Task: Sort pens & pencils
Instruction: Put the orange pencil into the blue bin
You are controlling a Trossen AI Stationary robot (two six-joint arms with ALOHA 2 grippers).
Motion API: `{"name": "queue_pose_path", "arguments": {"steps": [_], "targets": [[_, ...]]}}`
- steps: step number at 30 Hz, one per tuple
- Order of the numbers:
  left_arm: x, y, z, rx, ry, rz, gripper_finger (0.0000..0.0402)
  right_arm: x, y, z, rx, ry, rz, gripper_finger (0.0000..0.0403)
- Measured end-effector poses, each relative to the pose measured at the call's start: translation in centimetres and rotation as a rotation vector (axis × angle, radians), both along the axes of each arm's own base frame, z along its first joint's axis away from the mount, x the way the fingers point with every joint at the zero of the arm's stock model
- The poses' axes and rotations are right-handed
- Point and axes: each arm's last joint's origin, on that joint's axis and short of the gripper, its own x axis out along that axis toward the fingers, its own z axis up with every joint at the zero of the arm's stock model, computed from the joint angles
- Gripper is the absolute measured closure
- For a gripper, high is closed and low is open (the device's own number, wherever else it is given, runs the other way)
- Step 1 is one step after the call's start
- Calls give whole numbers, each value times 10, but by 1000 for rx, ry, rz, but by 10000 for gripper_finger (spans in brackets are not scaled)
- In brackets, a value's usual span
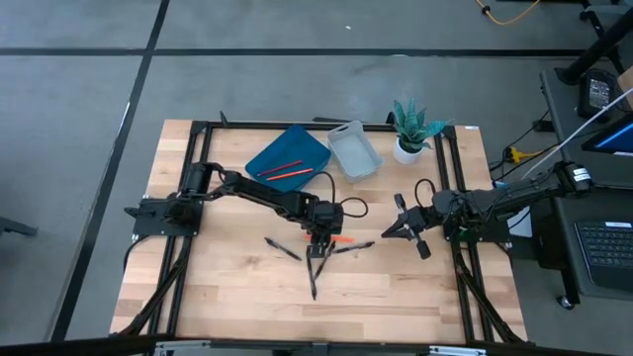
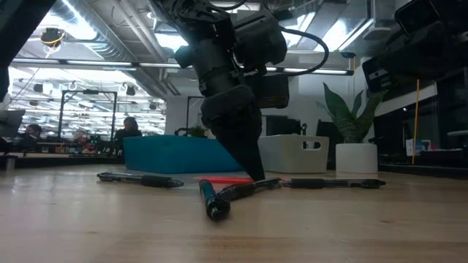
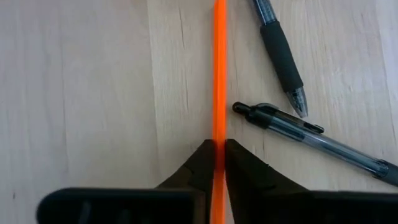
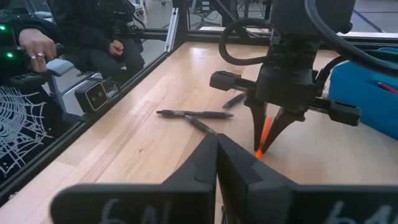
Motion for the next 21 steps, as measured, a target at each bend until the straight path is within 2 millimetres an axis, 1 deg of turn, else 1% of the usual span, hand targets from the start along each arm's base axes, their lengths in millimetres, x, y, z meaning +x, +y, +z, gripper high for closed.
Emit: {"name": "queue_pose_path", "arguments": {"steps": [5,21], "targets": [[0,0,0,3,2,0,391,0,0,0,0,0,0,391],[0,0,0,14,-2,-23,390,0,0,0,0,0,0,391]]}}
